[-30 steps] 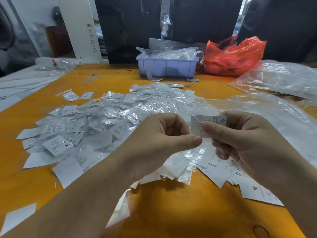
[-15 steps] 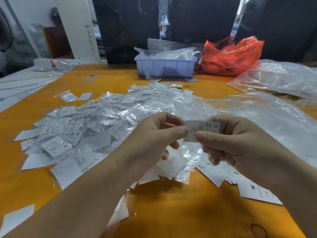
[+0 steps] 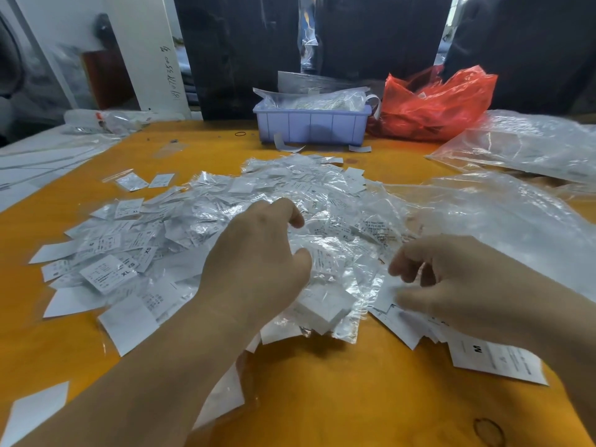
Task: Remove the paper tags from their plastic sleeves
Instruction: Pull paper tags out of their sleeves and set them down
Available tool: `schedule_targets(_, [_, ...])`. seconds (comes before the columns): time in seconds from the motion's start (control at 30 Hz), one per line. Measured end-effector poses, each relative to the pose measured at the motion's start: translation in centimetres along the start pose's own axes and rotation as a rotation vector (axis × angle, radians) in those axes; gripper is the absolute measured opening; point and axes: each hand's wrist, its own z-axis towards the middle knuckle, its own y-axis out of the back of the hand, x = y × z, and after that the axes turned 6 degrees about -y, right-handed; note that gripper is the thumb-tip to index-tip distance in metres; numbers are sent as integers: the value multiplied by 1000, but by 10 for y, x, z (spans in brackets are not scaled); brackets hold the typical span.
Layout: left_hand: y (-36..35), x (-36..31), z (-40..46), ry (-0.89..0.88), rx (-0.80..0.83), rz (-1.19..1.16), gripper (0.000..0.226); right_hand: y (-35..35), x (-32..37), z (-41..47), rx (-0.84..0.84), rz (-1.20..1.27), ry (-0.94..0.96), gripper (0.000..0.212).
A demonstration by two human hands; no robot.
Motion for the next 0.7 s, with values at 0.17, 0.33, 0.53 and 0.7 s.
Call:
schedule_targets(0.17, [-3, -8, -5, -109, 85, -101, 11, -5, 4, 2, 111, -125, -3, 56])
schedule_targets(0.33, [-8, -11, -9, -166, 206, -211, 5, -8, 2, 4, 59, -112, 22, 37])
schedule_targets(0.53, [-10, -10, -8, -171, 213, -231, 6, -12, 3, 6, -58, -73, 96, 17])
schedule_targets(0.7, [-10, -11, -8, -178, 213, -246, 6, -13, 4, 6, -75, -88, 178, 21])
